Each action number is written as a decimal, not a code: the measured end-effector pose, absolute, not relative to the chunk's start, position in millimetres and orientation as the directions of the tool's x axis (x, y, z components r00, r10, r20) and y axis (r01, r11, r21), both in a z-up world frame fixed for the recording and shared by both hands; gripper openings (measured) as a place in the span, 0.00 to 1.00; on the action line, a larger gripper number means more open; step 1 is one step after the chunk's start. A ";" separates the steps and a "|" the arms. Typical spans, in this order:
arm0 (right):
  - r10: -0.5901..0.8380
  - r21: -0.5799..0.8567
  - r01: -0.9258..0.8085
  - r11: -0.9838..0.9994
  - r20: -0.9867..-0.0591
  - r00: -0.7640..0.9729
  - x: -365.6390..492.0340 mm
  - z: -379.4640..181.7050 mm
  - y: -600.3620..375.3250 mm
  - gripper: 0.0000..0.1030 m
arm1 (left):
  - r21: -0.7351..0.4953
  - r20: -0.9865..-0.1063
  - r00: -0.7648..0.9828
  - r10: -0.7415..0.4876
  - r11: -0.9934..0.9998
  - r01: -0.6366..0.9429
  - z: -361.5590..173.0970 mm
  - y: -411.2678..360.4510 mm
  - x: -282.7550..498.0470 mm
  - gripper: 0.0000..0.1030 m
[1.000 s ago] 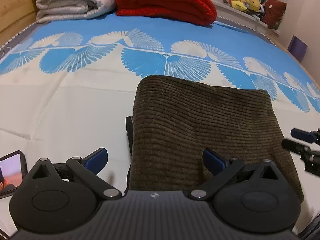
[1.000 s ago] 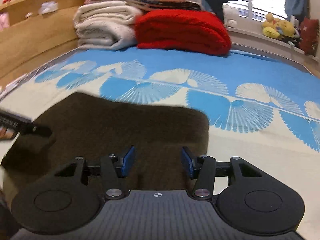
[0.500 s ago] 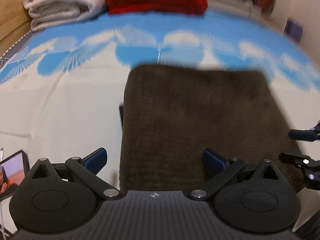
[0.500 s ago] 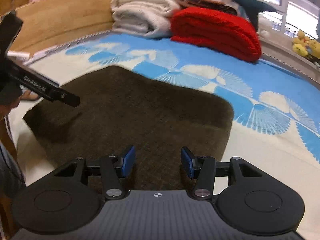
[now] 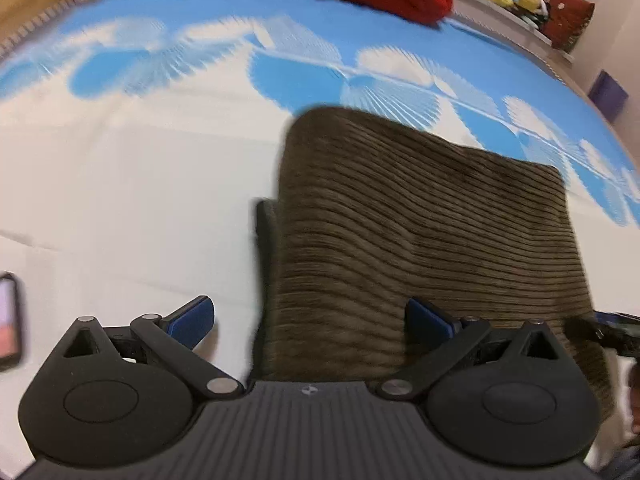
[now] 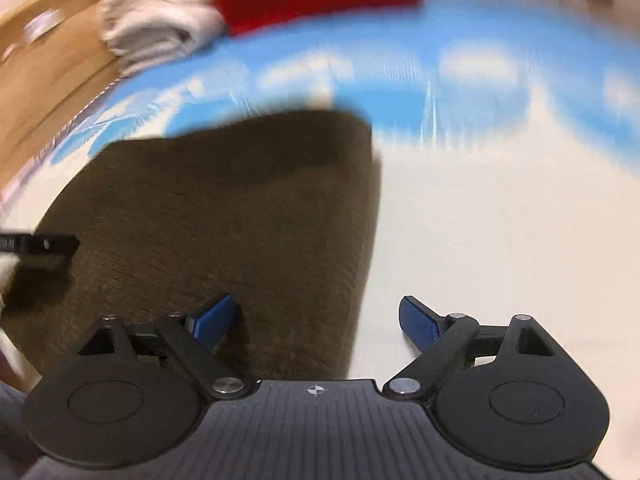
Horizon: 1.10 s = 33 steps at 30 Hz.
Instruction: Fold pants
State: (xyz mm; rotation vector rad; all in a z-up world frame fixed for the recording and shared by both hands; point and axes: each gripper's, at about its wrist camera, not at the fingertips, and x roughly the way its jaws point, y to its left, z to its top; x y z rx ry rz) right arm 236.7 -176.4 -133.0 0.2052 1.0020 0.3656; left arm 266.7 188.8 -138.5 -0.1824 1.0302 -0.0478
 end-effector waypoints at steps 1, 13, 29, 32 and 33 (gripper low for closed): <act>0.431 0.398 -0.175 0.901 -0.767 0.475 241.4 -139.4 -180.2 0.86 | -0.201 -0.847 0.509 -0.155 0.979 -0.036 -139.9 186.1 268.4 0.84; 0.339 0.363 -0.096 0.927 -0.697 0.632 255.9 -97.9 -234.4 0.23 | -0.243 -0.823 0.510 -0.249 0.967 0.081 -133.2 82.1 317.3 0.74; 0.056 0.178 0.077 0.981 -0.638 0.768 230.5 -78.9 -289.4 0.75 | -0.077 -0.751 0.630 -0.196 0.974 0.211 -102.8 13.1 285.5 0.86; 0.054 0.150 0.035 0.988 -0.553 0.831 185.6 -51.4 -270.8 0.83 | -0.024 -0.690 0.705 -0.165 0.978 0.206 -80.8 16.9 241.0 1.00; 0.044 0.124 0.026 0.992 -0.527 0.849 170.2 -44.2 -261.2 0.86 | -0.013 -0.670 0.726 -0.154 0.981 0.195 -75.0 18.0 226.5 1.00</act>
